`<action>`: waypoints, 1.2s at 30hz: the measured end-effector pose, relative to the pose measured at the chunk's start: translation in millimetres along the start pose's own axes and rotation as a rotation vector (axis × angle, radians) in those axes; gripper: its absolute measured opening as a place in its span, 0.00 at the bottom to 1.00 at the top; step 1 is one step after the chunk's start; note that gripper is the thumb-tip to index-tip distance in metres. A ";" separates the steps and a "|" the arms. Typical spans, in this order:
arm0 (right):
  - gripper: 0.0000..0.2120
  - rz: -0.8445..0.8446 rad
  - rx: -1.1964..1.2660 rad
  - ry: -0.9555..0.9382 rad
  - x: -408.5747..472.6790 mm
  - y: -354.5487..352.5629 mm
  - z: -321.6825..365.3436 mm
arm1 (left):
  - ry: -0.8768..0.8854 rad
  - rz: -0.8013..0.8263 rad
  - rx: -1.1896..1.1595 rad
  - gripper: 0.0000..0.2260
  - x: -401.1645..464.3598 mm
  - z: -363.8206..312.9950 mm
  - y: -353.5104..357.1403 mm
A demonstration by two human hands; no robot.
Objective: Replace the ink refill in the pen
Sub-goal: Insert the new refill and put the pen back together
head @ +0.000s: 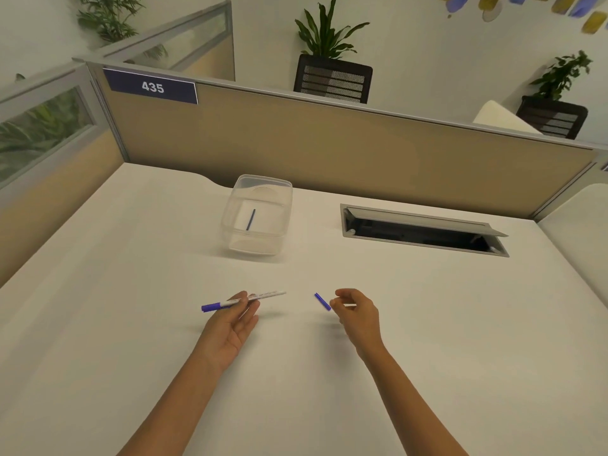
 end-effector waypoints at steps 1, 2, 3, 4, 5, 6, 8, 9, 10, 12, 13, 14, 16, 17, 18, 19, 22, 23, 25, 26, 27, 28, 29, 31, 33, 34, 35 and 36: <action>0.08 -0.009 -0.037 0.016 4.2 -0.2 -9.1 | 0.004 -0.009 0.064 0.07 1.8 -0.2 -4.2; 0.09 -0.015 -0.075 0.024 7.9 0.0 -17.8 | 0.004 -0.018 0.115 0.08 2.7 0.5 -8.1; 0.09 -0.017 -0.117 0.027 11.5 0.8 -25.6 | 0.001 -0.026 0.150 0.08 3.6 1.8 -11.2; 0.09 -0.016 -0.165 0.023 14.4 1.9 -31.8 | -0.003 -0.033 0.173 0.08 4.5 3.7 -14.7; 0.09 -0.014 -0.210 0.016 16.7 3.3 -36.6 | -0.008 -0.036 0.192 0.08 5.2 5.7 -17.0; 0.09 -0.013 -0.247 0.004 18.2 4.6 -40.3 | -0.013 -0.035 0.209 0.07 6.1 7.4 -18.9; 0.09 -0.013 -0.302 -0.015 20.4 6.7 -43.7 | -0.025 -0.026 0.240 0.07 8.4 9.6 -20.8; 0.09 -0.015 -0.326 -0.018 21.1 7.7 -44.6 | -0.029 -0.023 0.246 0.07 9.5 10.3 -21.5; 0.09 -0.016 -0.346 -0.021 21.3 9.0 -45.2 | -0.031 -0.021 0.243 0.06 10.6 10.7 -22.4; 0.09 -0.022 -0.372 -0.011 21.3 13.2 -46.0 | -0.026 -0.017 0.218 0.06 11.7 10.6 -23.9; 0.08 -0.030 -0.383 0.000 21.4 15.8 -46.1 | -0.023 -0.013 0.206 0.06 11.7 10.3 -24.3; 0.07 -0.042 -0.393 0.008 21.6 18.4 -46.2 | -0.021 -0.010 0.199 0.07 11.4 10.0 -24.9; 0.06 -0.074 -0.394 0.018 21.5 22.3 -45.3 | -0.022 -0.009 0.196 0.07 10.2 9.8 -25.5; 0.06 -0.087 -0.377 0.024 20.9 23.3 -44.6 | -0.023 -0.009 0.195 0.07 9.6 9.9 -25.7; 0.06 -0.096 -0.341 0.029 19.7 23.4 -43.5 | -0.023 -0.009 0.192 0.07 8.8 9.8 -25.8; 0.05 -0.099 -0.283 0.028 17.8 22.9 -42.4 | -0.024 -0.008 0.187 0.07 8.2 9.8 -25.9; 0.04 -0.074 -0.057 0.026 4.2 20.5 -37.0 | -0.027 -0.010 0.169 0.05 6.4 9.4 -25.9; 0.04 -0.058 0.000 0.031 -1.9 20.6 -35.5 | -0.025 -0.014 0.165 0.05 6.0 9.5 -25.5; 0.04 -0.008 0.096 0.048 -15.5 23.6 -33.2 | -0.016 -0.025 0.152 0.05 5.2 9.7 -25.0; 0.04 0.023 0.145 0.058 -22.0 26.2 -32.1 | -0.013 -0.031 0.144 0.04 4.4 9.8 -24.2; 0.04 0.052 0.199 0.069 -28.0 28.9 -30.8 | -0.012 -0.035 0.134 0.04 3.4 10.1 -23.4; 0.05 0.074 0.256 0.077 -33.4 31.2 -28.4 | -0.013 -0.038 0.122 0.04 2.1 10.7 -22.4; 0.05 0.090 0.314 0.083 -37.8 32.8 -25.4 | -0.017 -0.038 0.108 0.04 0.6 12.1 -21.1; 0.06 0.107 0.417 0.089 -43.8 33.3 -16.4 | -0.026 -0.029 0.076 0.04 -3.2 15.7 -17.1; 0.07 0.114 0.487 0.091 -47.6 31.9 -6.4 | -0.027 -0.012 0.038 0.05 -7.1 18.8 -10.8; 0.07 0.118 0.512 0.089 -48.9 31.2 -1.7 | -0.026 -0.001 0.024 0.05 -9.0 19.7 -6.9; 0.07 0.121 0.527 0.088 -49.9 30.4 2.2 | -0.025 0.012 0.015 0.05 -10.7 20.1 -2.6; 0.07 0.123 0.536 0.085 -50.5 29.8 5.9 | -0.023 0.025 0.008 0.05 -12.5 20.0 1.8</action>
Point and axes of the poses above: each hand's wrist, its own x-axis towards the middle knuckle, its own y-axis out of the palm, z = x × y, the point moved 2 cm from there along x, towards the middle knuckle, and after that the axes turned 11 degrees about z, right-handed, at the moved point
